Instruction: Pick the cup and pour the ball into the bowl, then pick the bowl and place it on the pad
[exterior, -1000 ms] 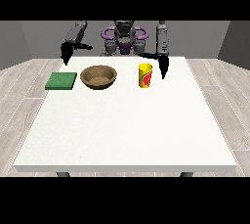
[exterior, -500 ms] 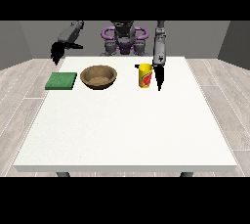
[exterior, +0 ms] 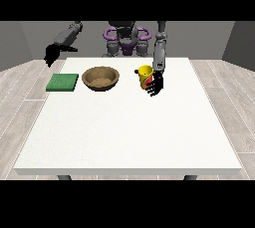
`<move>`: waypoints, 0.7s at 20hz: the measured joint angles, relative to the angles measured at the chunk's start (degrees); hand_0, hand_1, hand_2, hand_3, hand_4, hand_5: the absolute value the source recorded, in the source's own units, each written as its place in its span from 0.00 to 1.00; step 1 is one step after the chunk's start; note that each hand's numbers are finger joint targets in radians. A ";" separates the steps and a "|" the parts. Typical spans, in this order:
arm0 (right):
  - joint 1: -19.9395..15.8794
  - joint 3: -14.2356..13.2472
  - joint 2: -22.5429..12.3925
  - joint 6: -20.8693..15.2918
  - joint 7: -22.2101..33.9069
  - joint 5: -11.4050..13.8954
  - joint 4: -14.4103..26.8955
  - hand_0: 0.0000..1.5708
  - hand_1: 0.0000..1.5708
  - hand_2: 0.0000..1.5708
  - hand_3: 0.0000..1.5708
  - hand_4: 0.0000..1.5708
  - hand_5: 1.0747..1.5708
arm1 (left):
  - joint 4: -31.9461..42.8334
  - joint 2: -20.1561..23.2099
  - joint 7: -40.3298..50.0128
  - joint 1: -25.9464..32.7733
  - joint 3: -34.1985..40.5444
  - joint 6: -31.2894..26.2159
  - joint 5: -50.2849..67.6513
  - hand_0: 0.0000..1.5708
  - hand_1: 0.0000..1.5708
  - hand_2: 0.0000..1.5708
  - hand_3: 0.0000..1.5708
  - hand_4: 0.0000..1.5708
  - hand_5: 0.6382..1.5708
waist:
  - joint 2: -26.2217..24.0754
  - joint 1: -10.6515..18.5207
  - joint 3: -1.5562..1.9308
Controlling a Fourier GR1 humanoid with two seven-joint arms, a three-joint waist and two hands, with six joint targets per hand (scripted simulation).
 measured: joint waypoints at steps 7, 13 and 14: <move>-1.33 -1.24 -2.30 2.04 1.66 -1.71 1.62 0.00 0.00 0.00 0.24 0.00 1.00 | -1.70 1.29 3.83 1.38 -1.93 10.88 -6.27 0.84 0.84 1.00 1.00 0.66 0.97 | -0.99 -1.80 -0.48; -0.18 -0.78 -1.89 2.55 2.08 -0.63 8.56 0.00 0.00 0.15 0.22 0.08 1.00 | -0.14 3.74 17.01 0.59 -9.26 20.85 -19.21 0.87 0.87 1.00 1.00 0.65 0.98 | -9.46 -1.21 -1.04; -0.38 -1.23 -2.35 2.88 2.09 -0.82 9.98 0.00 0.00 0.16 0.20 0.16 0.99 | 0.12 3.80 19.14 0.51 -10.89 22.57 -21.91 0.86 0.86 1.00 1.00 0.64 0.98 | -10.44 -0.86 -1.05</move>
